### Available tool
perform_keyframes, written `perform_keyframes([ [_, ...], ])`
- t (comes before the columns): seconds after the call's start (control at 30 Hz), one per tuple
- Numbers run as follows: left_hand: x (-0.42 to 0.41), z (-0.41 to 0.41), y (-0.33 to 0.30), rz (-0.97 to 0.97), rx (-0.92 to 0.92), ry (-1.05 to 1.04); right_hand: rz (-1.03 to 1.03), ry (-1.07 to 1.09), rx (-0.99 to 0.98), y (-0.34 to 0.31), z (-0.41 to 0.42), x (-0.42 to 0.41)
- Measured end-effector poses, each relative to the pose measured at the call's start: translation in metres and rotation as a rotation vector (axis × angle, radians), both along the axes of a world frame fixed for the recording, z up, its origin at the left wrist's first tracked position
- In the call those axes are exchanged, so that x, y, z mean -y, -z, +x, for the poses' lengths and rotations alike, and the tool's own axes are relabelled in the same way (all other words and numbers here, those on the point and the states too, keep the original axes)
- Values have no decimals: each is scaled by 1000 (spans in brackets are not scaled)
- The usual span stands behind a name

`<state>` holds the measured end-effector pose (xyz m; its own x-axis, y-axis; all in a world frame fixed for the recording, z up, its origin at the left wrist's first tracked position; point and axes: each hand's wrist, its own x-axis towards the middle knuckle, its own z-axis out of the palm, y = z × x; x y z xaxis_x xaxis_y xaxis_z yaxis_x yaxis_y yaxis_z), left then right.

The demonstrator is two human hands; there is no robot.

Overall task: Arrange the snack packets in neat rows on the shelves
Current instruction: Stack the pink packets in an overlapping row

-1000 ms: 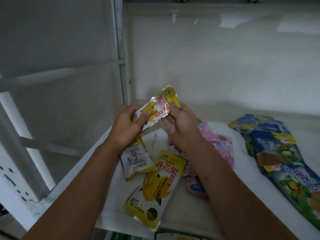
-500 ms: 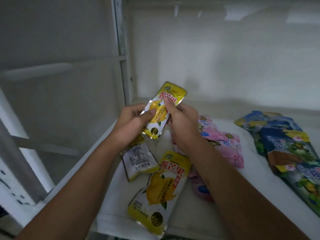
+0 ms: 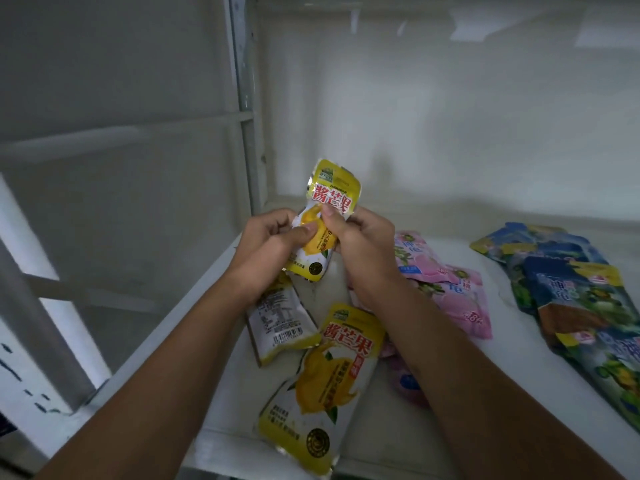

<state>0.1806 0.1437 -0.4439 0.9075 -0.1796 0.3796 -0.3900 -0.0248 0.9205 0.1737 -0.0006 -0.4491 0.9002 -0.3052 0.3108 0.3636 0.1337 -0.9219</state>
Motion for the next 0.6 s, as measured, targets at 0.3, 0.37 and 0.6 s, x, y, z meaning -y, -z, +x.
perform_keyframes([
  [0.3, 0, -2, -1, 49, 37, -29, -86, 23, 26, -3, -1, 0],
  [0.37, 0, -1, -2, 41, 34, -50, -57, 9, -44, -4, 0, 4],
  [0.6, 0, -3, -1, -42, -51, -38, -72, 13, -8, -2, -3, 5],
])
